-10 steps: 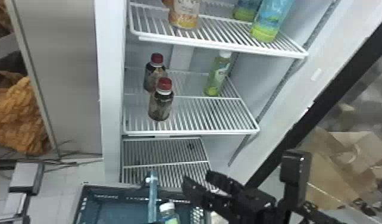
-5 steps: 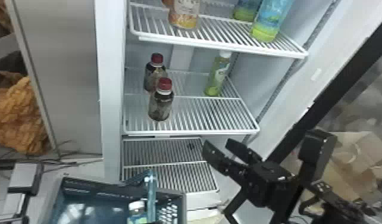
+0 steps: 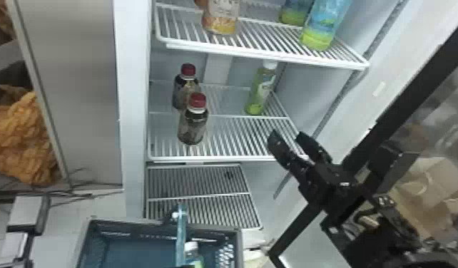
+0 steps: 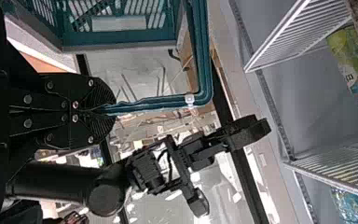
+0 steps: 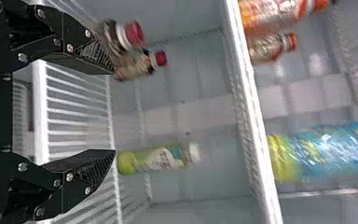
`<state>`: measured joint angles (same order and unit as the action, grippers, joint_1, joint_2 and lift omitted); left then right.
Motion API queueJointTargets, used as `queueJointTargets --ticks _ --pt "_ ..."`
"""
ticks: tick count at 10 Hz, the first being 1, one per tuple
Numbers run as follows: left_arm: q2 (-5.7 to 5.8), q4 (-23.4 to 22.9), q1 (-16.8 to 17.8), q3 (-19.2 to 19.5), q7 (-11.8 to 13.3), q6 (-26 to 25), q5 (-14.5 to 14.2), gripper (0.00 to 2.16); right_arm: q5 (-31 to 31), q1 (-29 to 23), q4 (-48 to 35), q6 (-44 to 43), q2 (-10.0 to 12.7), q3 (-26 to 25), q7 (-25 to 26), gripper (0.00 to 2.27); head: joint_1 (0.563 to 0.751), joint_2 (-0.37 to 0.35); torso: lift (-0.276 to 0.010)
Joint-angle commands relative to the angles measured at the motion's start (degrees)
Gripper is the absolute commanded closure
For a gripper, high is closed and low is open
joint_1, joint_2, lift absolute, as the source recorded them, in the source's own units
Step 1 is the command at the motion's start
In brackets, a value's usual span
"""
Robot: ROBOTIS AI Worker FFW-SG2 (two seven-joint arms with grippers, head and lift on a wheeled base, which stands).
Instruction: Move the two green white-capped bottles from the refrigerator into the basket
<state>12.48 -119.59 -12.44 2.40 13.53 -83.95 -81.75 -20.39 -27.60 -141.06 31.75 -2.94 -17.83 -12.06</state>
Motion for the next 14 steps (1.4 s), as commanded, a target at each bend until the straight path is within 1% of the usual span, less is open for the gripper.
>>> queueJointTargets --ticks 1,3,5,7,9,14 --pt "0.0 -0.01 -0.07 0.12 0.0 0.0 -0.06 1.16 1.08 2.43 5.01 -6.87 0.04 0.0 0.55 0.49 0.695 -0.35 -0.263" --pt "0.0 -0.01 -0.07 0.12 0.0 0.0 -0.06 1.16 2.91 6.51 11.05 -10.8 -0.05 0.0 1.25 0.49 0.695 -0.35 -0.263" --pt "0.09 -0.01 0.07 0.12 0.0 -0.14 -0.06 1.16 4.51 10.17 16.26 -11.93 -0.13 -0.11 1.34 0.49 0.695 -0.35 -0.263" --pt "0.09 -0.01 0.07 0.12 0.0 0.0 0.05 1.16 5.54 14.1 22.59 -13.62 -0.75 0.69 1.25 0.49 0.695 -0.35 -0.263" --pt "0.09 -0.01 0.35 0.0 0.0 -0.14 0.05 1.16 6.0 18.04 29.05 -18.12 -1.28 1.94 1.25 0.49 0.695 -0.35 -0.263" --pt "0.17 -0.01 0.49 -0.23 0.0 0.0 0.17 1.16 8.51 25.64 38.48 -19.24 -2.59 3.09 1.34 0.48 0.695 -0.35 -0.263"
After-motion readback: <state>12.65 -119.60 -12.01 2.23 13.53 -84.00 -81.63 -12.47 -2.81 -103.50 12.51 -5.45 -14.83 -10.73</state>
